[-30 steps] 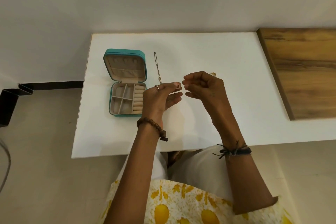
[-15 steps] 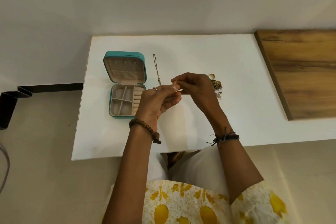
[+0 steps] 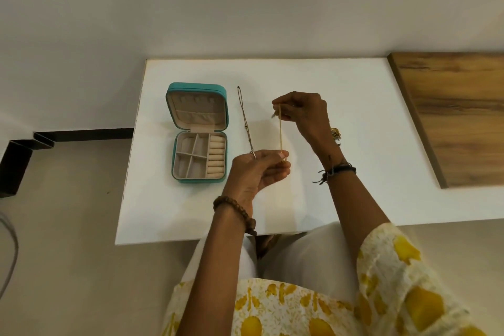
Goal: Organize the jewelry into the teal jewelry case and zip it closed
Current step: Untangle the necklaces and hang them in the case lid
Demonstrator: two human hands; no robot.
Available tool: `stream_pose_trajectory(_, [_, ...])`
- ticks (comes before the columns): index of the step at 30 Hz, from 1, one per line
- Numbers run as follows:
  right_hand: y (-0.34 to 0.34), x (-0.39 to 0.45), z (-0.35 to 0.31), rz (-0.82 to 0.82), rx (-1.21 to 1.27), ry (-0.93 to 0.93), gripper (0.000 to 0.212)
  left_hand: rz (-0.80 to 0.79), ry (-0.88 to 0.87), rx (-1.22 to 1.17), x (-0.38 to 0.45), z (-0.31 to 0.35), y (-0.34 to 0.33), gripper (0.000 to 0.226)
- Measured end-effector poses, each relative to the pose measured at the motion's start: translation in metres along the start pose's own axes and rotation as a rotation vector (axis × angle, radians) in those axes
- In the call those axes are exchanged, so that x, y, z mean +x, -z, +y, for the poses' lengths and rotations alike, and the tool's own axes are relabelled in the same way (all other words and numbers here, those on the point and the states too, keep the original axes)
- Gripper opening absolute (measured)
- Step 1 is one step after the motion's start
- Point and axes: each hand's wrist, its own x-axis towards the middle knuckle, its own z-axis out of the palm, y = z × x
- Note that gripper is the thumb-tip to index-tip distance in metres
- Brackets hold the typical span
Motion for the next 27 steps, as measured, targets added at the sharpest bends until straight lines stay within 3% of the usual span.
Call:
stream_pose_trajectory(13, [-0.013, 0.051, 0.019, -0.104, -0.065, -0.034, 0.015, 0.087, 0.056, 0.048, 0.031, -0.016, 0.008, 0.010])
stream_pose_trajectory(20, [-0.016, 0.057, 0.019, -0.087, 0.451, -0.368, 0.024, 0.081, 0.094, 0.080, 0.033, -0.020, 0.008, 0.005])
stream_pose_trajectory(27, [-0.013, 0.062, 0.022, -0.109, 0.522, -0.373, 0.017, 0.057, 0.145, 0.169, 0.034, -0.023, 0.008, 0.023])
